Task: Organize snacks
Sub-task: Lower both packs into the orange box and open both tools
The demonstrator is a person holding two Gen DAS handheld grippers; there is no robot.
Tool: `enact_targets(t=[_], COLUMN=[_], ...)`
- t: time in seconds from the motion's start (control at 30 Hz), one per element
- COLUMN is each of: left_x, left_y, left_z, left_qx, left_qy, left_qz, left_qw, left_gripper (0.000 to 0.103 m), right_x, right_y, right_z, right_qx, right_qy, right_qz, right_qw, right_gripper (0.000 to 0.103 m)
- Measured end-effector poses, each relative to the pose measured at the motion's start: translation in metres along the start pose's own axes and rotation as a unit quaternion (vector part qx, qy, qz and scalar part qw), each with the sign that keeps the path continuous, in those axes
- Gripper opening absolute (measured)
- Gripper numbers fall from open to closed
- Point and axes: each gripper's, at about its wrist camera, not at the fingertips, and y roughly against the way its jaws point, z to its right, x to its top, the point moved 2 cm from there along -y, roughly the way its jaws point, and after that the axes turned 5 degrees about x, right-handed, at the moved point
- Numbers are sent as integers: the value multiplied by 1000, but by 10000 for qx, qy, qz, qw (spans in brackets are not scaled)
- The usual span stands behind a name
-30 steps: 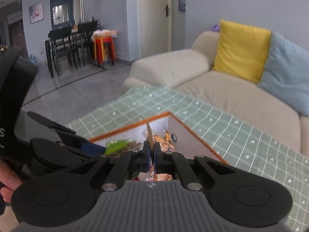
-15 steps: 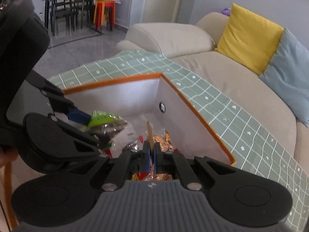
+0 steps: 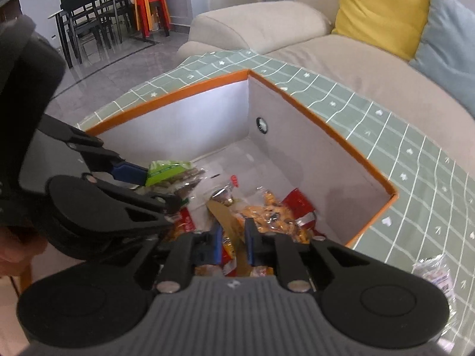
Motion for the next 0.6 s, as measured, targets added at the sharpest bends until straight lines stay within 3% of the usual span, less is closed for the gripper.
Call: enact_targets(t=[0.07,0.2,0.4,0.6], left_x=[0,-3,-1,-6], left_y=[1,13,47,89], left_z=[-2,-5,-3,13], left_qx=[19,56,-1,128], left_qy=[122,228,337,458], left_qz=[9,150,537,1178], left_qw=[9999,9996,9980,9919], left_gripper=[48,62,73,76], right_x=[2,2,1,-15], right_y=[0,11,49,99], right_z=[0,4,11,20], right_qx=[-8,-108,-18,-283], right_qy=[-67,-209,-489,-762], right_qz=[-53,15,405,760], right_qw=[10000,9997,9980,9938], right_gripper=[20,38,57,65])
